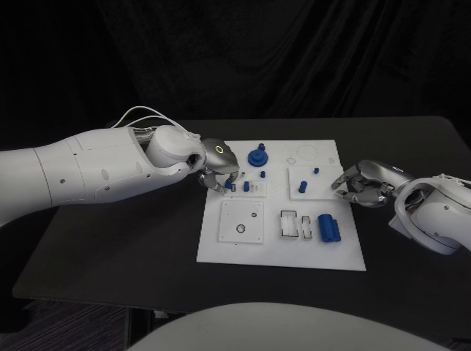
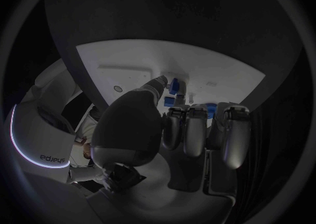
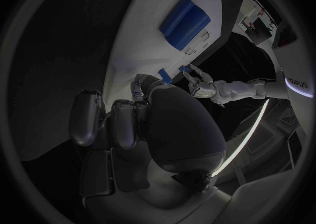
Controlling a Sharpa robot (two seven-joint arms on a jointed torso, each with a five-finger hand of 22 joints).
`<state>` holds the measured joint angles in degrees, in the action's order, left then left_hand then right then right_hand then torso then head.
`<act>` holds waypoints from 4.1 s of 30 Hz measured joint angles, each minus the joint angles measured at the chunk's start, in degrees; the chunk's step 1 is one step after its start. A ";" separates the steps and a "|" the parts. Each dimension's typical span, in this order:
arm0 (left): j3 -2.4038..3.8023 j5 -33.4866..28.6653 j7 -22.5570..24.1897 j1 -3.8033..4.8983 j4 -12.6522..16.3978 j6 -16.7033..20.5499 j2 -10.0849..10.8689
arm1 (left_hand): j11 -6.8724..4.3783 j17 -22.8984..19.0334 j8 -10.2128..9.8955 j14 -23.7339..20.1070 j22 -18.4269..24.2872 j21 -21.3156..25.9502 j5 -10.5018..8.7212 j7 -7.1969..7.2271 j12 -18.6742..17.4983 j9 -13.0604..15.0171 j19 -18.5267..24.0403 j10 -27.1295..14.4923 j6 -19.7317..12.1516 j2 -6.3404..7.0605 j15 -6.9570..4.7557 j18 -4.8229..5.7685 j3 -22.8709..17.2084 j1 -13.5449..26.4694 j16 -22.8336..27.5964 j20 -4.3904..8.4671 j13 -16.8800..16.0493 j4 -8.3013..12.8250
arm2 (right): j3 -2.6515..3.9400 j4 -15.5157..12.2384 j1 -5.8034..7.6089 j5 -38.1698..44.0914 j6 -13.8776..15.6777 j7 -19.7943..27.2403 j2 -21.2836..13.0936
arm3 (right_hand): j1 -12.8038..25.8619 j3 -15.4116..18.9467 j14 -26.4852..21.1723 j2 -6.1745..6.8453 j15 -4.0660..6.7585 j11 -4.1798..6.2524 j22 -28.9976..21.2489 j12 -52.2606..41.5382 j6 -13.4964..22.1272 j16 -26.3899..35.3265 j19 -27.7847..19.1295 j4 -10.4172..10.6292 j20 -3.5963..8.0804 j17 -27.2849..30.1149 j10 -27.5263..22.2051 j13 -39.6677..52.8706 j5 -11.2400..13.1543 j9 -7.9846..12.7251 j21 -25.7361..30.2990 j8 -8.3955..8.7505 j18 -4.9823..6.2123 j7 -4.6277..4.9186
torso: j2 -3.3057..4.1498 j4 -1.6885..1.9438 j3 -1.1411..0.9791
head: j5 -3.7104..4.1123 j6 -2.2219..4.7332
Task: Assemble the parts on the task board
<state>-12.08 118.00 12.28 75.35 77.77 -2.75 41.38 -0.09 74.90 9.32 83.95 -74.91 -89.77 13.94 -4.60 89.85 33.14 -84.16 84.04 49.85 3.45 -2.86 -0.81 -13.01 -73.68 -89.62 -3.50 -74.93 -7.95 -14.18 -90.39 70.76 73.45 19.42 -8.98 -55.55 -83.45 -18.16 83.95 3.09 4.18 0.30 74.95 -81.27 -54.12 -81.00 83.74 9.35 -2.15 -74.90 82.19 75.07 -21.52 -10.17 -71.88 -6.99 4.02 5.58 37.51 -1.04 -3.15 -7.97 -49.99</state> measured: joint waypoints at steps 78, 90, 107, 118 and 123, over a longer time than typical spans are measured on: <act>0.17 -0.27 -0.61 -1.03 -0.50 1.40 -0.07 | 0.41 0.01 1.33 0.00 0.00 0.00 5.22 0.30 0.00 10.04 0.20 -0.01 3.57 -7.42 0.00 -0.01 -9.11 3.51 0.00 -0.21 0.00 2.26 | 0.07 0.18 0.02 -0.06 -1.83 -0.43 0.28 | 0.54 -0.10 0.00 -0.53 0.00 0.00 -0.04 0.12 -0.41 0.00 0.00 0.53 0.00 0.00 -0.01 0.04 -0.41 0.02 0.33 0.00 0.00 0.00 | -0.01 0.03 -0.01 | -0.46 0.00; -0.01 -20.45 -7.49 -1.28 -1.09 1.00 0.00 | 0.41 0.01 3.43 0.00 0.00 0.00 7.78 -0.23 0.00 14.27 0.20 -0.01 4.10 -7.49 0.00 -0.01 -11.62 5.51 0.00 -0.21 0.00 3.38 | 0.07 0.33 0.02 -0.06 -1.92 -0.55 0.23 | 0.54 -0.10 0.00 -0.52 0.00 0.00 0.00 0.25 -0.41 0.00 0.00 0.53 0.00 0.00 -0.01 0.16 -0.41 0.01 0.68 0.00 0.01 0.00 | -0.11 0.03 -0.07 | -0.46 0.00; -0.01 -52.06 -26.39 -1.28 0.92 0.14 0.77 | 0.41 0.00 4.65 0.00 -0.04 2.24 8.68 -0.24 0.00 17.18 0.20 -0.01 4.11 -7.26 0.00 0.00 -12.02 6.79 0.00 -0.20 0.00 3.30 | 0.08 0.42 0.02 -0.06 -1.99 -0.71 0.20 | 0.53 -0.10 0.00 -0.52 0.00 0.00 -0.02 0.23 -0.41 0.00 0.00 0.53 0.00 0.00 -0.01 0.16 -0.41 0.01 0.68 0.00 0.00 -0.01 | -0.19 0.10 -0.14 | -0.37 0.00; -0.02 -55.88 -34.99 -1.28 3.16 1.63 1.30 | 0.00 0.00 5.55 0.01 -0.03 2.89 8.85 -0.24 0.00 18.65 -0.01 0.01 4.11 -7.11 -0.01 0.00 -12.65 7.69 0.00 0.00 0.00 3.45 | 0.17 0.53 0.06 -0.07 -1.94 -0.72 0.33 | 0.53 -0.10 0.00 -0.52 0.00 0.00 -0.02 0.23 -0.41 0.00 0.00 0.53 0.00 0.00 -0.01 0.16 -0.41 -0.01 0.68 0.00 0.00 -0.01 | -0.05 0.06 -0.14 | -0.75 0.00; -0.02 -56.49 -36.67 -1.28 3.68 2.91 1.34 | 0.00 0.00 5.64 0.21 -0.03 3.27 9.21 -0.22 0.00 18.83 0.21 0.01 4.09 -7.04 -0.22 0.00 -12.66 7.77 0.00 0.22 0.00 3.46 | 0.17 0.56 0.07 -0.07 -1.93 -0.71 0.39 | 0.53 -0.09 0.00 -0.52 0.00 0.00 -0.02 0.22 -0.41 0.00 0.00 0.53 0.00 0.00 -0.01 0.16 -0.41 0.00 0.68 0.00 0.00 -0.01 | -0.04 0.06 -0.08 | -0.75 0.00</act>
<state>-12.10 61.51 -24.39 74.06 81.45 0.16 42.72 -0.09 74.91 14.96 84.16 -74.94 -86.50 23.14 -4.82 89.85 51.97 -83.96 84.05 53.94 -3.59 -3.08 -0.81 -25.66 -65.92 -89.62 -3.28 -74.93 -4.49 -14.01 -89.83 70.83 73.38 17.49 -9.69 -55.16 -82.92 -18.26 83.95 2.57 4.18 0.30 74.92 -81.05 -54.53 -81.00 83.74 9.88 -2.15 -74.90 82.18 75.23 -21.93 -10.17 -71.20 -6.99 4.02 5.57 37.46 -0.98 -3.23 -8.72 -49.99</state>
